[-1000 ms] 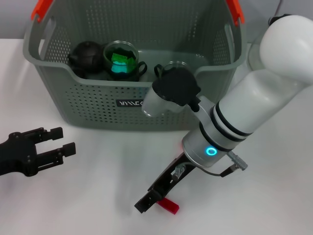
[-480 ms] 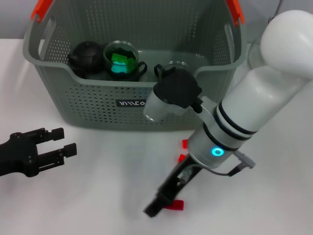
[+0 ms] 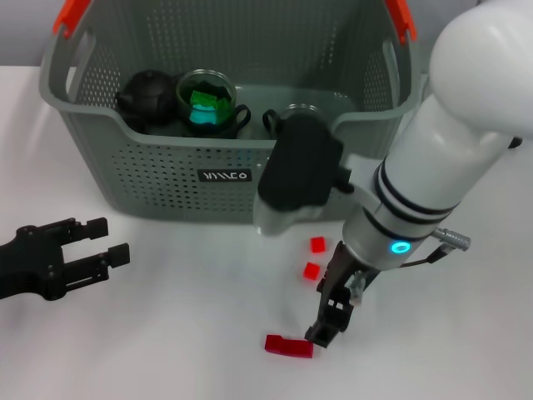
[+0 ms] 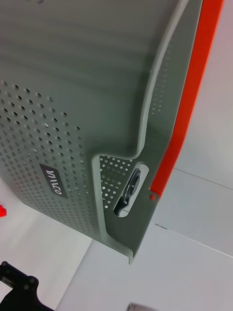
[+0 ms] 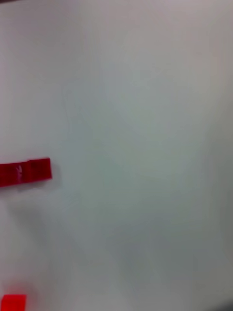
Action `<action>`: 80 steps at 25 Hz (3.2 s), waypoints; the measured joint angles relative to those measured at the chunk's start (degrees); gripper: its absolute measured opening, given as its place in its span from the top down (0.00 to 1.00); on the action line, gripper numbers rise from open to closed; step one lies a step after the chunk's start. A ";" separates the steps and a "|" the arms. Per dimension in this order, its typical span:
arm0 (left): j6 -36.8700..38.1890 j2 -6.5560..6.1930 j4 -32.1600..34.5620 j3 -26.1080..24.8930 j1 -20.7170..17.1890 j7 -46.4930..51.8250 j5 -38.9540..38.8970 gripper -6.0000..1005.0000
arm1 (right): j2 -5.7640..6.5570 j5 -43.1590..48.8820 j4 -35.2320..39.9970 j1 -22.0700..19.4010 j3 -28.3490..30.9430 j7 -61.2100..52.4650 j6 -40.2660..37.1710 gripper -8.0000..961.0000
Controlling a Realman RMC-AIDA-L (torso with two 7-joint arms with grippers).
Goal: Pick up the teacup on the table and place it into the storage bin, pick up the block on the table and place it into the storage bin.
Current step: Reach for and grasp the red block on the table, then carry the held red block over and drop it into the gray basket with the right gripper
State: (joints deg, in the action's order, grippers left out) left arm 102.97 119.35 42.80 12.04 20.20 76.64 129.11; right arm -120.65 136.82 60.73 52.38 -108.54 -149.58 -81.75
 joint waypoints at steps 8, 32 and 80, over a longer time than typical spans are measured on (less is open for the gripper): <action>-0.74 0.06 -0.10 0.00 0.10 0.00 0.00 0.34 | -0.40 -2.57 2.72 -1.07 -4.26 9.25 1.15 0.24; -0.74 0.09 -0.17 0.00 0.19 0.27 0.00 0.34 | -0.85 -5.11 -1.76 -0.41 -8.39 9.65 4.16 0.37; -1.92 -0.35 -0.53 -0.27 1.16 0.52 0.00 0.34 | 0.45 -20.52 16.44 -13.78 30.74 23.33 -10.67 0.79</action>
State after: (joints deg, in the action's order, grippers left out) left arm 101.05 119.00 42.27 11.77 21.36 77.16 129.11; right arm -120.19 116.30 77.18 38.60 -77.80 -126.25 -92.42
